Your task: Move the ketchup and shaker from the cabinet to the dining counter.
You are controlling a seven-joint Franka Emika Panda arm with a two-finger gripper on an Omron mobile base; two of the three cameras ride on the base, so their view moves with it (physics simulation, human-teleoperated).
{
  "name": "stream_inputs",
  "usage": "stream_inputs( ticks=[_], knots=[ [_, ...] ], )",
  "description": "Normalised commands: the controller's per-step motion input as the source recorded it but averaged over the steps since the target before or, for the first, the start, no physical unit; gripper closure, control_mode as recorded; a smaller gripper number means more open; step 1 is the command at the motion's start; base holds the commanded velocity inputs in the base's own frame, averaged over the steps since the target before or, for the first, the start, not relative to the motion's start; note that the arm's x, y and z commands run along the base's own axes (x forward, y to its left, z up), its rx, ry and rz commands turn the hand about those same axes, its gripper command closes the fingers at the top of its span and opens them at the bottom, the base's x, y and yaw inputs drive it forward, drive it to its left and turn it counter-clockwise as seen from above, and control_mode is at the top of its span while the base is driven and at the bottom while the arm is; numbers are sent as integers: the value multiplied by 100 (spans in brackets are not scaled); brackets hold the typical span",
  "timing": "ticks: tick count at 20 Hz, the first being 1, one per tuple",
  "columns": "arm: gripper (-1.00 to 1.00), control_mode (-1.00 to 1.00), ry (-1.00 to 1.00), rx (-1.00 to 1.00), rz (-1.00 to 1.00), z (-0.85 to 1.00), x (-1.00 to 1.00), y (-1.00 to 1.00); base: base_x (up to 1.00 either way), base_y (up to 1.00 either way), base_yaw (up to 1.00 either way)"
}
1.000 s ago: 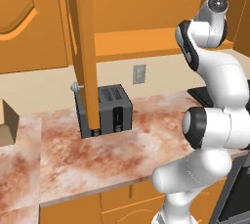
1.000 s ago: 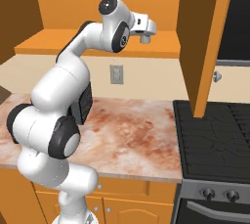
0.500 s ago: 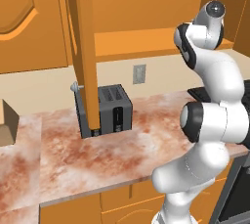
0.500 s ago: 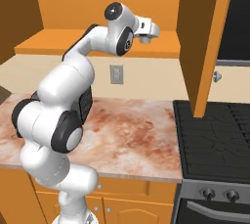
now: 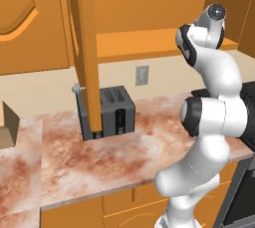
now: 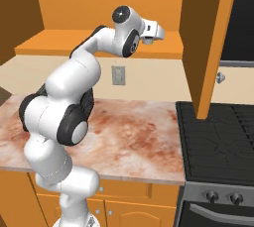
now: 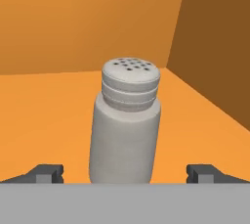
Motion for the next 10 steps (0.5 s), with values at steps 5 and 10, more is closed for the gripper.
stream_inputs(
  ticks=[5,10],
  knots=[
    [-100,-100,5,9,0,0,18,-10,0,0,0],
    [-100,-100,0,5,0,-5,17,-10,0,0,0]
  ],
)
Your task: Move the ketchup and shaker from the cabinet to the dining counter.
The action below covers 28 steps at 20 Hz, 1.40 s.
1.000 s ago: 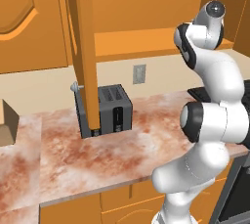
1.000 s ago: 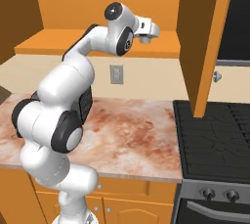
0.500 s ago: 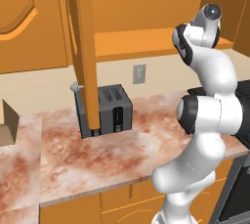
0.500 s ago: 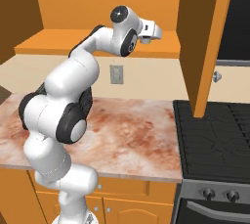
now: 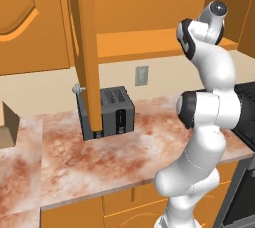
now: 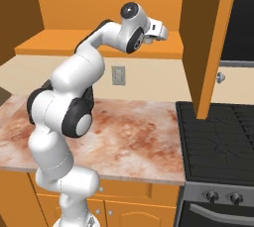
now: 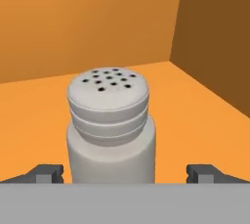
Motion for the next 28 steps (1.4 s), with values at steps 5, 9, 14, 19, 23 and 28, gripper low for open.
stream_inputs(
  ticks=[5,9,14,19,23,28],
  knots=[
    [100,-100,-1,1,0,-8,12,-8,0,0,0],
    [100,-100,0,0,0,-12,1,0,0,0,0],
    [100,-100,-3,0,0,-13,-2,0,0,0,0],
    [100,-100,-10,1,1,-7,-30,2,0,0,0],
    [100,-100,-7,4,5,3,-65,13,0,0,0],
    [100,-100,0,1,9,4,-73,18,0,0,0]
  ],
)
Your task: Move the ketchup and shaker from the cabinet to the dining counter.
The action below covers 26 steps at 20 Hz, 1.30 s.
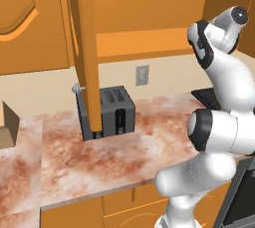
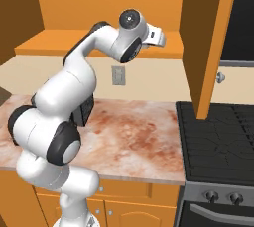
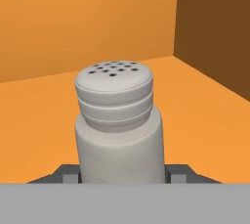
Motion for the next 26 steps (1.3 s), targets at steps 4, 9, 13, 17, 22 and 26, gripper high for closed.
stream_inputs(
  ticks=[4,9,13,17,22,26],
  knots=[
    [100,-100,0,0,7,0,-78,25,0,0,0],
    [100,-100,0,0,9,0,-78,26,0,0,0],
    [100,-100,0,0,7,0,-76,27,0,0,0],
    [100,-100,0,0,8,-6,-66,30,0,0,0],
    [100,-100,0,0,9,-18,-58,32,0,0,0],
    [100,-100,0,0,10,-30,-59,27,0,0,0]
  ],
)
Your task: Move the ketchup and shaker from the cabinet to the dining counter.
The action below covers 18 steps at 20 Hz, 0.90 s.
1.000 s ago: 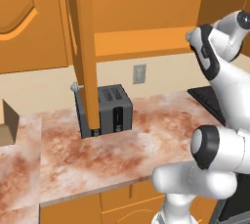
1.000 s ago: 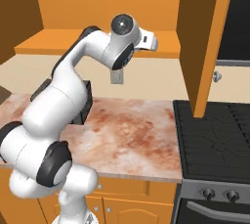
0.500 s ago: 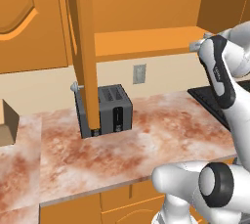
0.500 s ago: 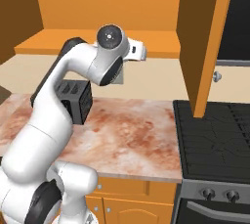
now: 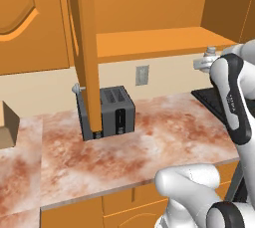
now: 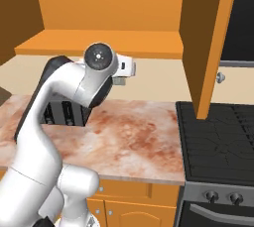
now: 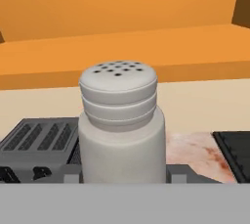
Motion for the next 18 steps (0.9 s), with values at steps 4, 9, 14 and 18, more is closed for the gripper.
stream_inputs(
  ticks=[4,9,14,18],
  knots=[
    [100,-100,1,1,9,-45,-48,23,0,0,0],
    [100,-100,0,0,8,-53,-45,30,0,0,0],
    [100,-100,2,0,5,-52,-39,31,0,0,0],
    [100,-100,8,0,1,-42,-29,29,0,0,0]
  ],
)
